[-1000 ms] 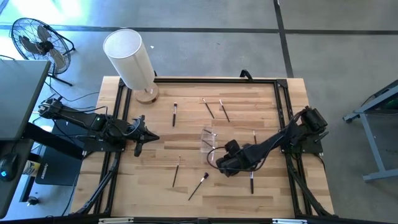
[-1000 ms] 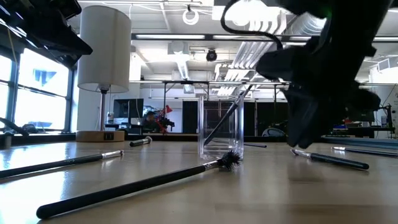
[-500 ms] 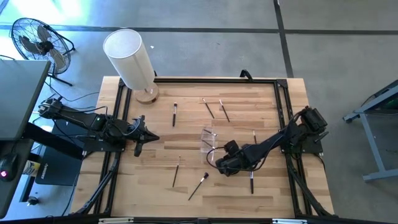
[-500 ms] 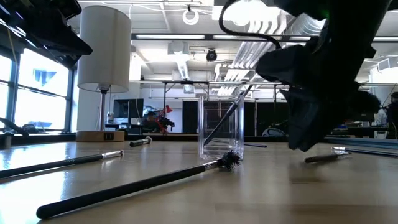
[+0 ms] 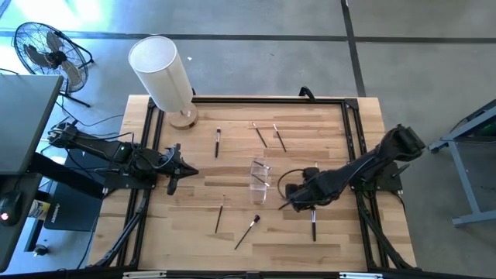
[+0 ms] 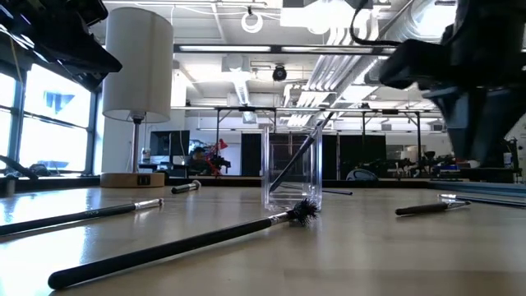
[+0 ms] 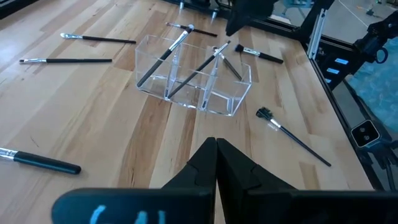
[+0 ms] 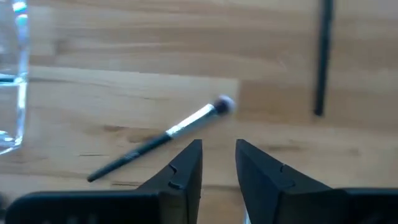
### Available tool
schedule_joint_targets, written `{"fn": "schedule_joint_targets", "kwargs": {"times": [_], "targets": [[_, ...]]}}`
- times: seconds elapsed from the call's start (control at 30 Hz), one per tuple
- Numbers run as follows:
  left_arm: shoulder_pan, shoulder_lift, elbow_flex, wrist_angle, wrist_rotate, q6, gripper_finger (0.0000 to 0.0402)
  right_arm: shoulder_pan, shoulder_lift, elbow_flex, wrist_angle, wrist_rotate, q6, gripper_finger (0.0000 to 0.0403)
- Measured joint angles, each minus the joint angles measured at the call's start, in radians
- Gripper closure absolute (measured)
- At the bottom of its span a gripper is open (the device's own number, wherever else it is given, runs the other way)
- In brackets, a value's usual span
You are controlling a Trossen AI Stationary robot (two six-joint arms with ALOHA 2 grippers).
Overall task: Pick & Place Makeup Brushes
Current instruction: Put the eyeshadow brush into the transparent organizer
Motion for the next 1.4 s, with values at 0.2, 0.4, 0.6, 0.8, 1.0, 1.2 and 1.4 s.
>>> {"fn": "schedule_joint_targets", "kwargs": {"times": [0.2, 0.4, 0.6, 0.8, 1.0, 1.2, 1.4], "targets": [[0.000, 0.000, 0.000, -0.001, 0.000, 0.000, 0.0401, -0.030, -0.031, -0.050, 0.040, -0.111, 0.123, 0.0334], [0.000, 0.000, 0.000, -0.043, 0.001, 0.000, 0.0401, -0.083, -0.032, -0.052, 0.065, -0.124, 0.131, 0.0340], [0.000, 0.000, 0.000, -0.085, 0.002, -0.001, 0.0401, -0.116, -0.012, -0.052, 0.065, -0.156, 0.142, 0.0329], [0.000, 0.000, 0.000, -0.085, 0.002, -0.001, 0.0401, -0.116, 0.016, -0.052, 0.069, -0.181, 0.158, 0.0306], [0.000, 0.000, 0.000, -0.104, 0.003, -0.001, 0.0401, -0.124, 0.062, -0.052, 0.099, -0.187, 0.165, 0.0288], [0.000, 0.000, 0.000, -0.110, 0.003, -0.001, 0.0401, -0.154, 0.103, -0.052, 0.117, -0.182, 0.165, 0.0286], [0.000, 0.000, 0.000, -0.113, 0.023, -0.001, 0.0402, -0.167, 0.127, -0.052, 0.119, -0.199, 0.165, 0.0298]]}}
